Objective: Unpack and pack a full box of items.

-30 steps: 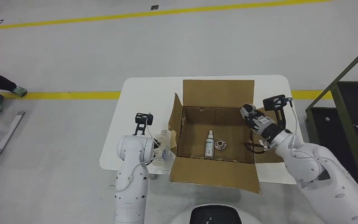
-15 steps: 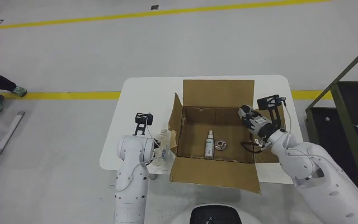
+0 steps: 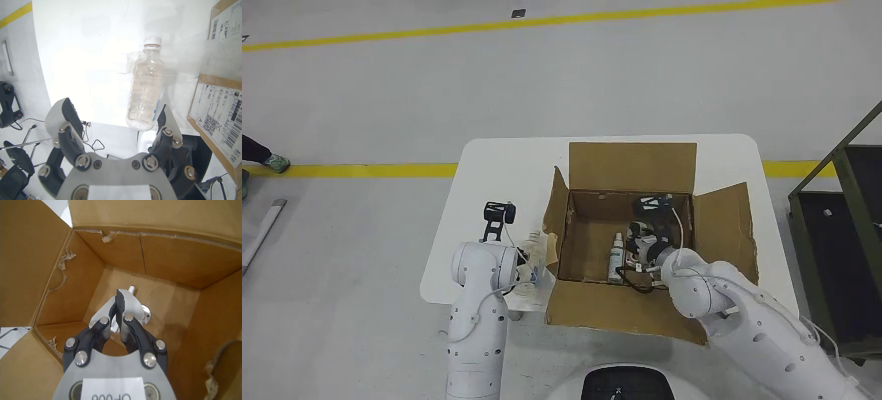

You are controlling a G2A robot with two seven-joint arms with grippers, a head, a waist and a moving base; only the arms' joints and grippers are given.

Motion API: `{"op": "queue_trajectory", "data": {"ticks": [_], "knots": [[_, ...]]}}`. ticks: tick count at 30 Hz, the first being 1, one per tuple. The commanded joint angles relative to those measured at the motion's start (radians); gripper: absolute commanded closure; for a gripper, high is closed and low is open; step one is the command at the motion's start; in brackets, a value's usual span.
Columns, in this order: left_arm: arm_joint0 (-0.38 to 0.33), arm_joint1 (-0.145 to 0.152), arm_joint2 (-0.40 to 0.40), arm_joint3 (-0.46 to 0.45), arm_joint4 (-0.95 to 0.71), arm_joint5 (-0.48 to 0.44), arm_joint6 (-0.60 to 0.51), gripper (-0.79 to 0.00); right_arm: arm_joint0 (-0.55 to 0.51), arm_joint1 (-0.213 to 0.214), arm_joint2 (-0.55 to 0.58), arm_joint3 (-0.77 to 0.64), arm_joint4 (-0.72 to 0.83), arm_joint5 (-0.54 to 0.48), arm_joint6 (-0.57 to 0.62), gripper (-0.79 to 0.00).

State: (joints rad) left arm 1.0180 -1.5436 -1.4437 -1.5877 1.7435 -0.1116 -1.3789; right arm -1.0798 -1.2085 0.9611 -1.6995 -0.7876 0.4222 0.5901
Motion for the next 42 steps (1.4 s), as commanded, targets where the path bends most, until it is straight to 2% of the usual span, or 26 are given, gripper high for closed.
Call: {"op": "queue_trajectory", "data": {"ticks": [1,7,10,13,15,21,22,23,27,40,42], "knots": [[0.0,0.0,0.0,0.0,0.0,0.0,0.0,-0.785,-0.002,0.001,0.002,-0.004,-0.001,-0.003,0.0,0.0],[0.0,0.0,0.0,0.0,0.0,0.0,0.0,-0.785,-0.002,0.001,0.002,-0.004,-0.001,-0.003,0.0,0.0],[0.0,0.0,0.0,0.0,0.0,0.0,0.0,-0.785,-0.004,0.007,0.009,-0.019,-0.041,-0.081,0.02,0.0],[0.0,0.0,0.0,0.0,0.0,0.0,0.0,-0.785,0.015,0.005,-0.009,-0.03,-0.069,-0.105,0.082,0.0],[0.0,0.0,0.0,0.0,0.0,0.0,0.0,-0.785,0.048,-0.005,-0.046,-0.01,-0.088,-0.087,0.132,0.0],[0.0,0.0,0.0,0.0,0.0,0.0,0.0,-0.785,0.195,-0.055,-0.144,0.138,-0.078,0.048,0.269,0.0],[0.0,0.0,0.0,0.0,0.0,0.0,0.0,-0.785,0.216,-0.062,-0.155,0.165,-0.071,0.059,0.282,-0.012],[0.0,0.0,0.0,0.0,0.0,0.0,0.0,-0.785,0.235,-0.069,-0.166,0.185,-0.068,0.064,0.297,-0.089],[0.0,0.0,0.0,0.0,0.0,0.0,0.0,-0.785,0.286,-0.091,-0.2,0.262,-0.067,0.072,0.333,-0.259],[0.0,0.0,0.0,0.0,0.0,0.0,0.0,-0.785,0.311,-0.14,-0.237,0.409,-0.007,0.051,0.285,-0.354],[0.0,0.0,0.0,0.0,0.0,0.0,0.0,-0.785,0.313,-0.148,-0.244,0.426,-0.003,0.05,0.277,-0.348]]}}
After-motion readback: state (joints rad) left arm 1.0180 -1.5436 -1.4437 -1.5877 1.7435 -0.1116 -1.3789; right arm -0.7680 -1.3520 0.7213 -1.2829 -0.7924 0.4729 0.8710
